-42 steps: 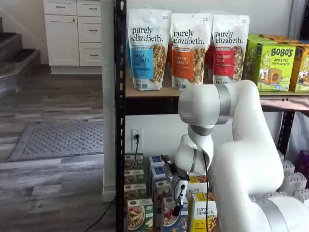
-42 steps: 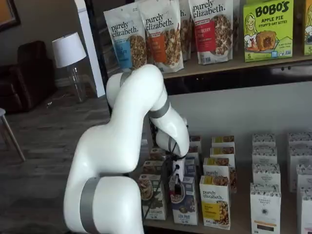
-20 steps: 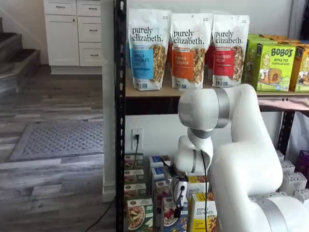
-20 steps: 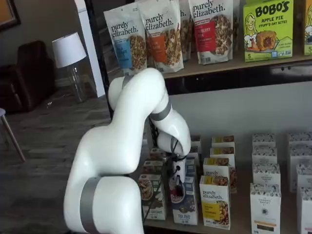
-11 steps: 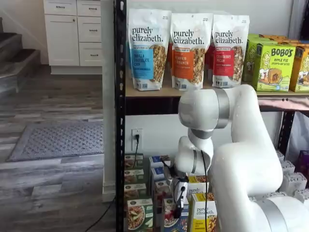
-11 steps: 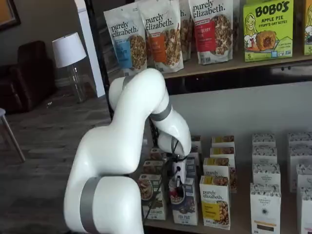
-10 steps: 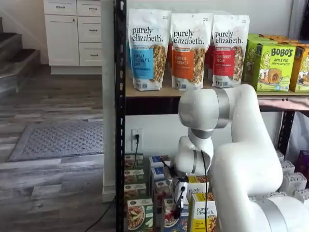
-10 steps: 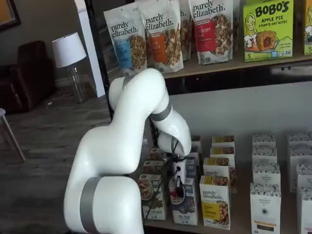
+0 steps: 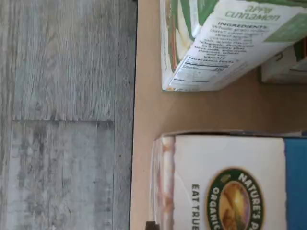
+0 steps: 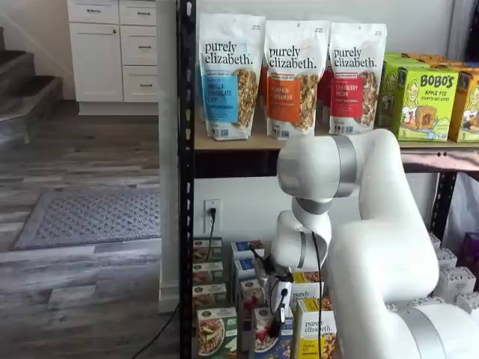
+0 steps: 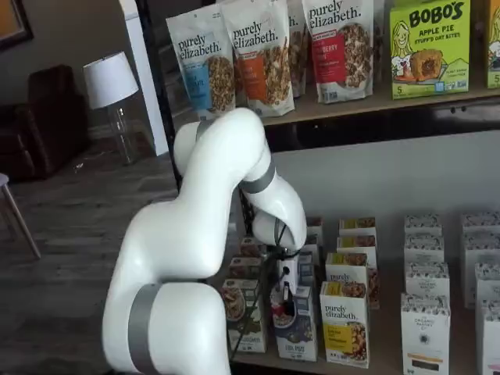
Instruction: Pick up the blue and white box that is on the bottom shelf, the second box from the left
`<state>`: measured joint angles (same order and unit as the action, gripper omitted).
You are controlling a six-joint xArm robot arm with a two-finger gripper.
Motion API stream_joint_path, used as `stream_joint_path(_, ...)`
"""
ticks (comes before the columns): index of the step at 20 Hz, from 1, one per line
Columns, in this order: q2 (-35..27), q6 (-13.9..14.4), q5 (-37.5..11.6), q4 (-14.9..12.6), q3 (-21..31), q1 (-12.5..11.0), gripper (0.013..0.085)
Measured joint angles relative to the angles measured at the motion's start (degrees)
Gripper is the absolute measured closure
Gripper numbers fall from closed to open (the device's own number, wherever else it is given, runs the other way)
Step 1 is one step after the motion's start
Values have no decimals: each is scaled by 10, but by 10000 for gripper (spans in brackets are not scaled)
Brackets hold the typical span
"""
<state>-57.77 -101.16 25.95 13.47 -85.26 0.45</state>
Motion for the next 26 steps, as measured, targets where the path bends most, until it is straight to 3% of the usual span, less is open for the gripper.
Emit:
stream_joint_path(10, 8, 0, 0, 1, 11, 1, 570)
stream_joint_path(15, 12, -1, -7, 3, 19, 2, 570)
stream_joint_path(26, 39, -46, -30, 59, 65, 10, 570)
